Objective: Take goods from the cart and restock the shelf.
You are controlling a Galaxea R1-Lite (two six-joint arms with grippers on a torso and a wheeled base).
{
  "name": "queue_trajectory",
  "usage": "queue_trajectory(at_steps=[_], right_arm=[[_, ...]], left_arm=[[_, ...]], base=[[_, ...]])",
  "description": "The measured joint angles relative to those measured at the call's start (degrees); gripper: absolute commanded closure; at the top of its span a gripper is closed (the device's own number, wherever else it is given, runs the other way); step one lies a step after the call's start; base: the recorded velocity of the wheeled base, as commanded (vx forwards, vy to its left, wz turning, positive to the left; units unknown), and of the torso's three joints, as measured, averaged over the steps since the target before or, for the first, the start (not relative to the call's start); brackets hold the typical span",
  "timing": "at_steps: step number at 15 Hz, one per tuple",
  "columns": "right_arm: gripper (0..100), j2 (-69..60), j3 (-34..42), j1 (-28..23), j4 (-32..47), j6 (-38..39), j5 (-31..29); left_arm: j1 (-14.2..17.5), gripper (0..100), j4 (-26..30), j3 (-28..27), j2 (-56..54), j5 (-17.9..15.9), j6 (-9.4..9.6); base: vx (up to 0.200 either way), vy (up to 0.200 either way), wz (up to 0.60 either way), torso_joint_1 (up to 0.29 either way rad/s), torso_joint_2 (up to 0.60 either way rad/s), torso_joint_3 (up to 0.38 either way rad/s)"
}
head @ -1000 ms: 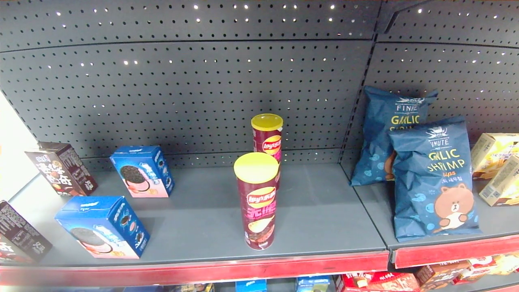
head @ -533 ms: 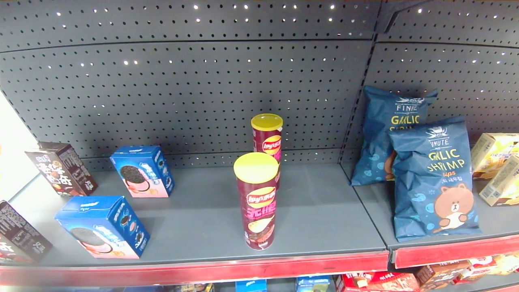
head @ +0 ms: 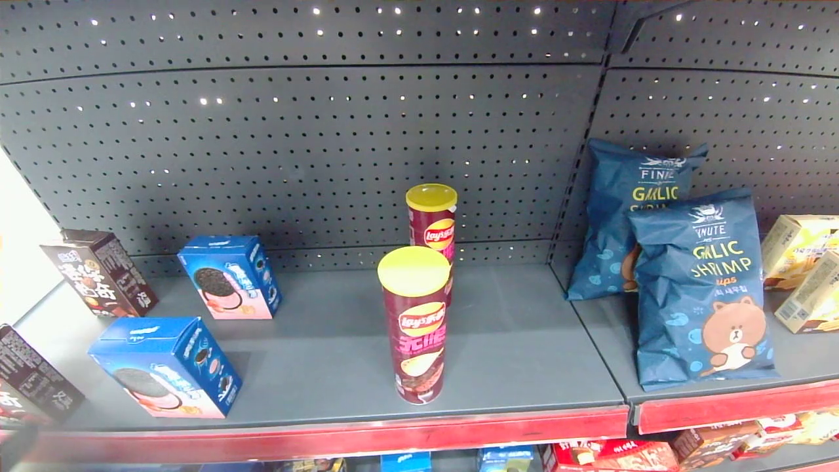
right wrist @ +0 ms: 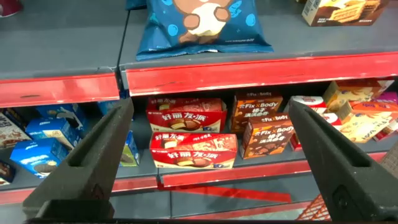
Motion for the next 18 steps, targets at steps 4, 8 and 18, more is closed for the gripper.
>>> queue_trajectory(at_steps=[4, 8, 18], right_arm=[[0, 0.0, 0.0, 0.0, 0.0, 0.0, 0.0], [0, 0.0, 0.0, 0.0, 0.0, 0.0, 0.0], [0, 0.0, 0.0, 0.0, 0.0, 0.0, 0.0]], left_arm=[[-0.3, 0, -0.1, 4.2, 3.6, -3.4, 0.68], [-0.3, 0, -0.7, 5.1, 9.5, -3.4, 1.87], [0.0, 0, -21.4, 5.3, 29.5, 0.9, 4.6]], base=[[0.0, 0.0, 0.0, 0.0, 0.0, 0.0], [0.0, 0.0, 0.0, 0.0, 0.0, 0.0], [0.0, 0.0, 0.0, 0.0, 0.0, 0.0]])
